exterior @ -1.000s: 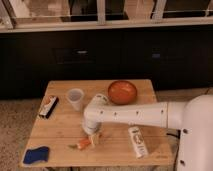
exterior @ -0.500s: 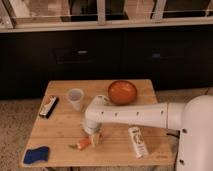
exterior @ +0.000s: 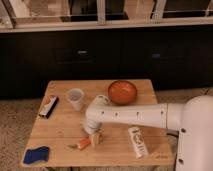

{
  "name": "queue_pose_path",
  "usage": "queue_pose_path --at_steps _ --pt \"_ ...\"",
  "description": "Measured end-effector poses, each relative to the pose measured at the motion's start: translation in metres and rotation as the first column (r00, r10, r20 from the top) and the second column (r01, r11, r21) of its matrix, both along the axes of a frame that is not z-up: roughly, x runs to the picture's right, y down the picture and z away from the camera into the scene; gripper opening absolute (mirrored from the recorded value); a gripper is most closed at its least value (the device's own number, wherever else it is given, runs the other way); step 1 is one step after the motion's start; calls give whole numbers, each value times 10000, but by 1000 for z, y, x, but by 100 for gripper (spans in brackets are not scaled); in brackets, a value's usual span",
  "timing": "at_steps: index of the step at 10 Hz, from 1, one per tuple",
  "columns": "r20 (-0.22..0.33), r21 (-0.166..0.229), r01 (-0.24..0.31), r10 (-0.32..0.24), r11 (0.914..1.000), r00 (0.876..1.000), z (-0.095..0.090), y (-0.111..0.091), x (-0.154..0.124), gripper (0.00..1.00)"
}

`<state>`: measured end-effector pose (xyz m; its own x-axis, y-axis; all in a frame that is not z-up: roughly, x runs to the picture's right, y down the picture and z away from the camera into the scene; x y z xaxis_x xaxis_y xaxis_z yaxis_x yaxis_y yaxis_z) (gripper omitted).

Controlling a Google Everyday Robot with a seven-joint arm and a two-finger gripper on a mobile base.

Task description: Place the pepper in the ceramic cup

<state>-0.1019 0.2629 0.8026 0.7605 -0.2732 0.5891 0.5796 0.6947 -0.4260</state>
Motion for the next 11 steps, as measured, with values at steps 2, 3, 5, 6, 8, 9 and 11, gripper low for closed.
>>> queue_pose_path --at_steps 2,3,5,6,8,9,11 --pt "-116 -29 -27 27 10000 9999 3 4 1 69" --pt "-157 -42 -102 101 9999 9998 5 7 2 59" --pt "-240 -72 -253 251 9997 9994 6 8 6 39" --pt "-226 -61 -187 186 9998 9996 5 7 6 28" --pt "-235 -52 -198 197 9998 9995 4 5 8 7" --pt "-231 -49 -181 180 9998 9996 3 5 8 1" --pt "-216 -38 -239 238 9997 9995 4 6 9 0"
